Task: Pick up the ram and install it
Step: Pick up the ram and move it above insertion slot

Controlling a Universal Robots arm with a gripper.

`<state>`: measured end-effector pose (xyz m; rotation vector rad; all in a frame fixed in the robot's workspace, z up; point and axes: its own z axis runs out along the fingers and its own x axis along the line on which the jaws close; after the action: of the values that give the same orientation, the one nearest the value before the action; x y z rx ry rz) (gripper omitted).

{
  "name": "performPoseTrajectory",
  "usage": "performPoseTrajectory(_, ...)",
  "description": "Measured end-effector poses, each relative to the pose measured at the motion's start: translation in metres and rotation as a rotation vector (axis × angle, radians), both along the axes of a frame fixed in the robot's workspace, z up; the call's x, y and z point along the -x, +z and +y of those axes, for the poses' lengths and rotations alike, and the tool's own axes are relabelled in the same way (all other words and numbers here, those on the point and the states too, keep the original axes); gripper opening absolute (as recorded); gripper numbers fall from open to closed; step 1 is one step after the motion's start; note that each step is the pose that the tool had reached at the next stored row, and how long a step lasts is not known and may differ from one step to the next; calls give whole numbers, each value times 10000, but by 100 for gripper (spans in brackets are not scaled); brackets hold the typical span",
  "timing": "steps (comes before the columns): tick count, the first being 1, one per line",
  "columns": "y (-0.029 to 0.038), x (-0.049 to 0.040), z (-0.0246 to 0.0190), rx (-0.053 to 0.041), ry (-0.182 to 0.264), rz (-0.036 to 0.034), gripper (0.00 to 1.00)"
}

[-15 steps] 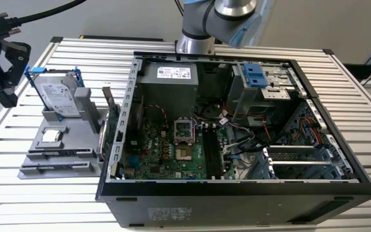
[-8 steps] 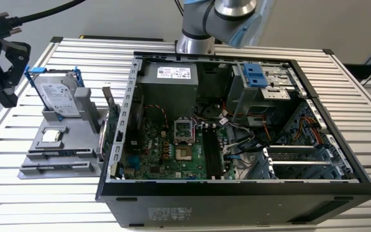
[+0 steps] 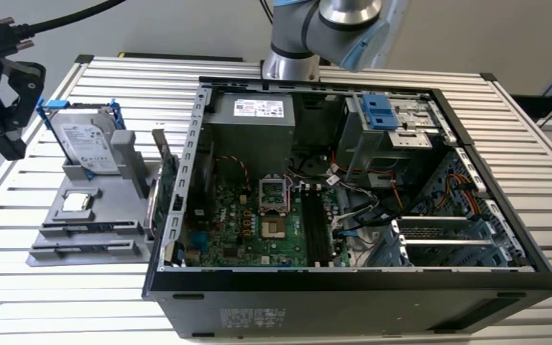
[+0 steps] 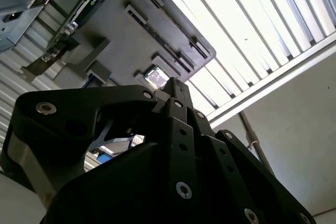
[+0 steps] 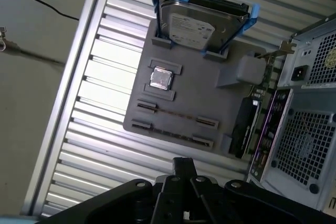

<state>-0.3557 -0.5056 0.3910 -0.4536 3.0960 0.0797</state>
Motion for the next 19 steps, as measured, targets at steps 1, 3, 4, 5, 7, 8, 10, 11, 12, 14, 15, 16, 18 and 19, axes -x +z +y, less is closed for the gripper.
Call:
performPoseTrajectory(1,0,0,0,0,18,1,0)
performPoseTrajectory(3,0,0,0,0,59,0,0)
performPoseTrajectory(4,0,0,0,0,80,0,0)
performPoseTrajectory(5,0,0,0,0,100,0,0)
performPoseTrajectory(7,0,0,0,0,142,0,0)
performPoseTrajectory(8,0,0,0,0,164,0,0)
performPoseTrajectory(10,0,0,0,0,208,0,0)
performPoseTrajectory(11,0,0,0,0,227,0,0)
performPoseTrajectory(12,0,0,0,0,252,0,0)
performPoseTrajectory(14,0,0,0,0,306,0,0)
performPoseTrajectory(15,0,0,0,0,335,0,0)
performPoseTrajectory(16,0,0,0,0,363,0,0)
performPoseTrajectory(18,1,0,0,1,415,1,0)
performPoseTrajectory(19,1,0,0,1,439,1,0)
